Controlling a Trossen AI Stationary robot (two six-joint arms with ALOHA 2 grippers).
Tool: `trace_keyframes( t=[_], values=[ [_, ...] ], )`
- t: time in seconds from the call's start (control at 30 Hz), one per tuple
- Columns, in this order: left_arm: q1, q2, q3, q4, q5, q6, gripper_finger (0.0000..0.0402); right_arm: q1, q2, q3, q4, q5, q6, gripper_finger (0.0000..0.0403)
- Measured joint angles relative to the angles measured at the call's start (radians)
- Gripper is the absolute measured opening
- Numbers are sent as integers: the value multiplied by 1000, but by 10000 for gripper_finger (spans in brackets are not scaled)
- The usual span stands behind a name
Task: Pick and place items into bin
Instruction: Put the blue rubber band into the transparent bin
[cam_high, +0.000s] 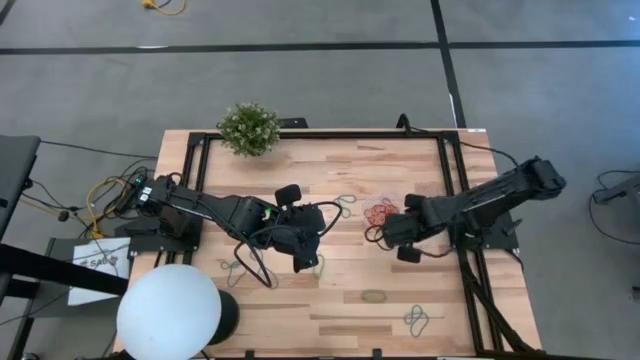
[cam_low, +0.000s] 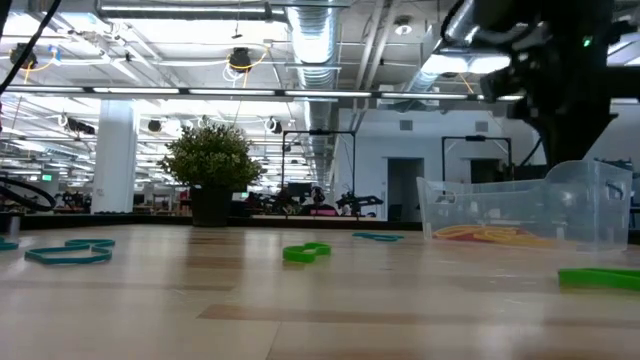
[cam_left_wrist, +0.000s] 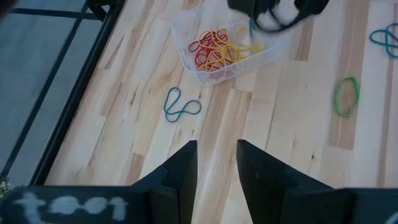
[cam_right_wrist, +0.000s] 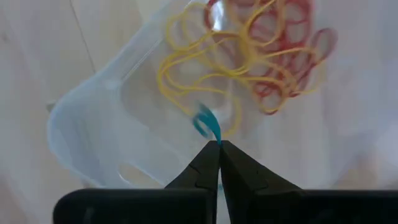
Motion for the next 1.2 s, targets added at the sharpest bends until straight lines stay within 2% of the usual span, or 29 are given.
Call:
trace_keyframes(
  t=[0.17, 0.33, 0.6, 0.67, 0.8, 0.93, 1.03, 1.2],
  values=[
    [0, 0, 0, 0, 0, 0, 103, -26, 102, 0, 10, -17, 1, 24],
    [0, 0, 0, 0, 0, 0, 103, -45, 181, 0, 5, -16, 0, 62],
    [0, 0, 0, -1, 0, 8, 103, -40, 203, 31, -21, 20, -28, 117],
    [0, 0, 0, -2, -3, 37, 103, -34, 181, 56, -31, 56, -32, 124],
    [0, 0, 0, -4, -53, 79, 103, -26, 102, 129, -80, 63, -84, 131],
    [0, 0, 0, -5, -76, 130, 103, -11, -10, 195, -56, 63, -222, 132],
    [0, 0, 0, -11, -85, 195, 103, -8, -96, 221, 36, 61, -370, 131],
    [4, 0, 0, -29, -185, 276, 103, -46, -208, 228, 264, 31, -581, 130]
  ],
)
